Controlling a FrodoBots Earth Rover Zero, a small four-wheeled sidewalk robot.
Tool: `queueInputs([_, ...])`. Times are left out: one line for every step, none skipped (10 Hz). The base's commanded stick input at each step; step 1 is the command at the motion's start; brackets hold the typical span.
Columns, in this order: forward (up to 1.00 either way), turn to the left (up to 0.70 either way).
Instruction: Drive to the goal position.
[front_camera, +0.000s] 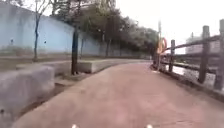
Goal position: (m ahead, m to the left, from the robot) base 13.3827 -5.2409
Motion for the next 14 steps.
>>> queueInputs([1.0,0.0])
queueInputs([1.0,0.0])
queueInputs([1.0,-0.19])
queueInputs([1.0,-0.4])
queueInputs([1.0,-0.4])
queueInputs([1.0,-0.4])
queueInputs([1.0,-0.4])
queueInputs([1.0,-0.4])
queueInputs([1.0,-0.4])
queueInputs([1.0,-0.4])
queueInputs([1.0,-0.4])
queueInputs([1.0,-0.1])
queueInputs([1.0,0.0])
queueInputs([1.0,0.0])
